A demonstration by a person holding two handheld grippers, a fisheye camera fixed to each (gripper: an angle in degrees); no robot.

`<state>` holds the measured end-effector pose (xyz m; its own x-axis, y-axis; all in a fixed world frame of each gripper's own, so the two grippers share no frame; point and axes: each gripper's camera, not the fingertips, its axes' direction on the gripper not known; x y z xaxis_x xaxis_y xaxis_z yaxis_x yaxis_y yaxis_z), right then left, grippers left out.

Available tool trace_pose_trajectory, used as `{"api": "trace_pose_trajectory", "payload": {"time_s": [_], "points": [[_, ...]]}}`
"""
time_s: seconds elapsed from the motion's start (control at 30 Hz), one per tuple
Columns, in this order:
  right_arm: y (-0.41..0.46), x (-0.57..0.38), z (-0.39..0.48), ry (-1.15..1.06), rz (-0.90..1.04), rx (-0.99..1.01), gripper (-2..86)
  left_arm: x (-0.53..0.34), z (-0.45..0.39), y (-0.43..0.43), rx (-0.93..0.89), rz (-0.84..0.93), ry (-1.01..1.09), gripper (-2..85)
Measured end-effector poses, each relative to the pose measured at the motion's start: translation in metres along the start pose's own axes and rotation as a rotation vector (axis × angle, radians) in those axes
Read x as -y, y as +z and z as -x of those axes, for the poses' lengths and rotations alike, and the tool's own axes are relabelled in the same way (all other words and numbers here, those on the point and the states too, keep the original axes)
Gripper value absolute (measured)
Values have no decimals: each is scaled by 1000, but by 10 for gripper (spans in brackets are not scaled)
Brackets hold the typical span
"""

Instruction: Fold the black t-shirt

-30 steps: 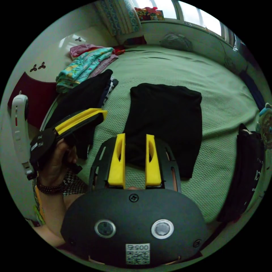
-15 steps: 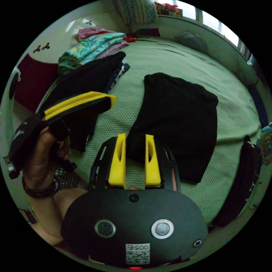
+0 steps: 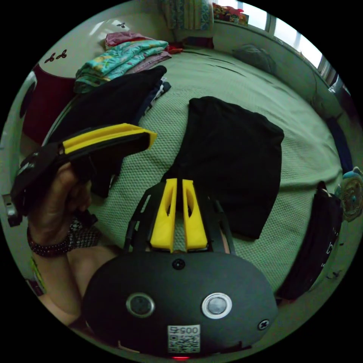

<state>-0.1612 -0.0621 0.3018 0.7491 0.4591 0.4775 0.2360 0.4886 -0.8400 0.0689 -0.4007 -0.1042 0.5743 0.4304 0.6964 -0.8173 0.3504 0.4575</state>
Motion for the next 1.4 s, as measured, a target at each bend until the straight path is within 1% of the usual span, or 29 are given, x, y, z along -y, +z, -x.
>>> {"api": "trace_pose_trajectory", "payload": {"time_s": [0.27, 0.4, 0.6, 0.7, 0.8, 0.83, 0.97, 1.03, 1.13, 1.27, 1.4], "points": [[-15, -4, -31, 50, -35, 139, -14, 4, -15, 7, 32, 17, 36, 92], [-26, -10, -41, 51, -78, 114, -15, 6, -23, 11, 21, 27, 41, 91], [-25, -13, -64, 106, -63, 178, -15, 11, -43, 15, -21, 36, 92, 95], [-27, -15, -68, 91, -76, 129, -15, 10, -60, 9, -76, 22, 211, 107], [-26, -16, -73, 98, -70, 124, -15, 3, -75, -1, -113, -63, 282, 112], [-26, -16, -75, 101, -69, 129, -15, 0, -81, 0, -107, -75, 317, 113], [-28, -17, -80, 110, -72, 128, -15, 3, -107, 17, 41, 0, 447, 111], [-28, -18, -81, 114, -74, 113, -15, 5, -115, 25, 30, 16, 478, 108], [-28, -19, -85, 125, -72, 96, -16, 11, -123, 36, 16, 46, 485, 106], [-28, -19, -92, 148, -70, 85, -16, 22, -125, 43, -64, 74, 444, 100], [-28, -21, -99, 163, -68, 86, -15, 25, -126, 41, -123, 49, 448, 100]]}}
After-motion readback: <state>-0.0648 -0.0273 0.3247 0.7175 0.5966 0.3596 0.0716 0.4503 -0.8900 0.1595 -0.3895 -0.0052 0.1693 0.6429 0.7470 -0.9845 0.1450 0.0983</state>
